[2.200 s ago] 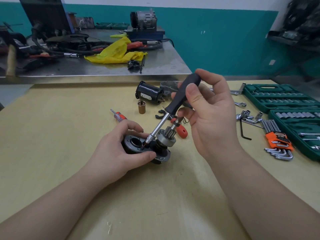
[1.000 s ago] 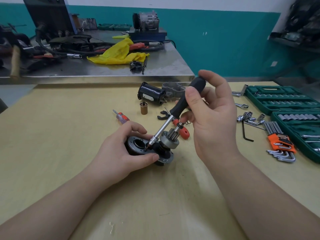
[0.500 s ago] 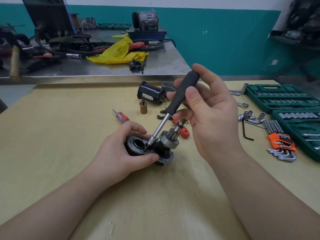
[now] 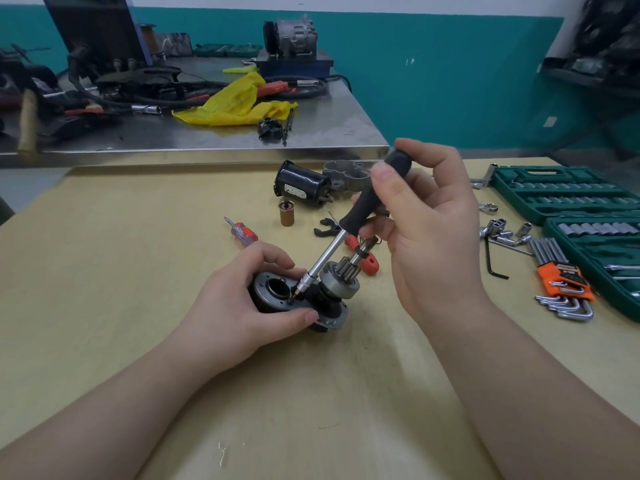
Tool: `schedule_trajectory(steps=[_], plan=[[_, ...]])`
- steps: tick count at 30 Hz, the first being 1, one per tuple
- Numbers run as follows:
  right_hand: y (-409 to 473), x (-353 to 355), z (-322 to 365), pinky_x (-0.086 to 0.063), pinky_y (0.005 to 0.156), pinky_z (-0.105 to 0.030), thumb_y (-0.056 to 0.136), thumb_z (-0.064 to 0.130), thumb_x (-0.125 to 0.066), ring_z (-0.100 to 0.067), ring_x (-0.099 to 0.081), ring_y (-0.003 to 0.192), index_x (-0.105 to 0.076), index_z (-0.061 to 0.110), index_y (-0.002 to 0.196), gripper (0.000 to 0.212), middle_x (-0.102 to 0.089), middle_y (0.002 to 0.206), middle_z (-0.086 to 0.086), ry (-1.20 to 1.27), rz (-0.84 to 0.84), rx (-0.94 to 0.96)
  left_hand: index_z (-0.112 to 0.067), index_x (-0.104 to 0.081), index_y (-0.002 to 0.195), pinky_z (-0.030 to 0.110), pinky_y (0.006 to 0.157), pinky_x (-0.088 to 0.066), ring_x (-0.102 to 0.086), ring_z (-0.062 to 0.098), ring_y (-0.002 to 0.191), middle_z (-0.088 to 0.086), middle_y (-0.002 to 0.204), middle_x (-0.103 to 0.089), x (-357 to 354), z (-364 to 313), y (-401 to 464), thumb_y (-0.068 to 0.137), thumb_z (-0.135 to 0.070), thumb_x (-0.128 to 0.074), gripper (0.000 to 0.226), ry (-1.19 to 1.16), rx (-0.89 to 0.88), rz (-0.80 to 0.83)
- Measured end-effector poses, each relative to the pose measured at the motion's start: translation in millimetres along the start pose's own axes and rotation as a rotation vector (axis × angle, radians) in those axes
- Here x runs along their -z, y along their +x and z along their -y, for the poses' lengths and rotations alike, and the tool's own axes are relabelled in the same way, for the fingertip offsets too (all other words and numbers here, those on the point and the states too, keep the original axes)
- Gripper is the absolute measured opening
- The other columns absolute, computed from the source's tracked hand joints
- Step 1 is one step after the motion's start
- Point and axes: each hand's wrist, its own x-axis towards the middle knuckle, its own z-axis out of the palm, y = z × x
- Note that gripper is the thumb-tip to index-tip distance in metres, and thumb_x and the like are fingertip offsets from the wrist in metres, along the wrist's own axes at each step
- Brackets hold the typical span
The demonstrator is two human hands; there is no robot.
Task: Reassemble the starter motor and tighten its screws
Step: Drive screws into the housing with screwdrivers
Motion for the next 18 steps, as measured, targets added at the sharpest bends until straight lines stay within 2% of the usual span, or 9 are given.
schedule_trajectory(steps=[2,4,10,13,16,18], plan=[[0,1,3,-0.059,0.059,-0.037,0.105,0.009,-0.059,-0.036,-0.076,0.102,-0.063,0.019,0.128,0.026,-0.075,0.111,-0.015,0.103,0.101,-0.044,-0.040,-0.063,0.104,0.001,0.075,-0.048,-0.072,-0.009,0.094,-0.032,0.106,-0.075,0,0,0,0.063,-0.034,-0.104,0.058,0.005,-0.001,-0.001],[1,2,7,-0.059,0.060,-0.037,0.108,0.007,-0.052,-0.039,-0.076,0.107,-0.060,0.018,0.132,0.028,-0.074,0.121,-0.021,0.174,0.210,-0.065,-0.041,-0.063,0.104,0.002,0.075,-0.048,-0.073,-0.008,0.094,-0.031,0.106,-0.075,1,-1,0,0.064,-0.032,-0.105,0.058,0.007,-0.004,-0.002],[5,0,7,-0.055,0.057,-0.029,0.090,0.014,-0.065,-0.034,-0.076,0.093,-0.062,0.019,0.128,0.038,-0.073,0.107,-0.020,0.288,0.260,-0.103,-0.040,-0.063,0.103,0.002,0.075,-0.049,-0.073,-0.006,0.094,-0.028,0.106,-0.076,1,0,1,0.065,-0.027,-0.104,0.058,-0.011,-0.012,0.008],[5,-3,0,-0.050,0.052,-0.025,0.089,0.013,-0.075,-0.025,-0.071,0.082,-0.067,0.025,0.128,0.042,-0.067,0.093,-0.008,0.273,0.190,-0.078,-0.039,-0.063,0.104,0.002,0.077,-0.049,-0.073,-0.005,0.097,-0.028,0.108,-0.076,1,-2,1,0.061,-0.037,-0.101,0.057,-0.039,-0.015,0.013],[4,-2,-7,-0.049,0.049,-0.026,0.093,0.010,-0.078,-0.017,-0.063,0.066,-0.072,0.023,0.119,0.030,-0.066,0.079,0.004,0.087,0.020,0.015,-0.039,-0.064,0.105,0.001,0.078,-0.048,-0.072,-0.007,0.100,-0.029,0.110,-0.075,0,-5,-1,0.060,-0.049,-0.096,0.056,-0.034,-0.034,0.013],[3,-1,-9,-0.053,0.051,-0.028,0.096,0.015,-0.078,-0.018,-0.067,0.069,-0.073,0.025,0.118,0.025,-0.069,0.079,0.007,-0.015,-0.040,0.053,-0.040,-0.064,0.105,0.001,0.078,-0.048,-0.073,-0.008,0.098,-0.030,0.110,-0.075,0,-6,-1,0.059,-0.054,-0.092,0.056,-0.042,-0.032,0.012]])
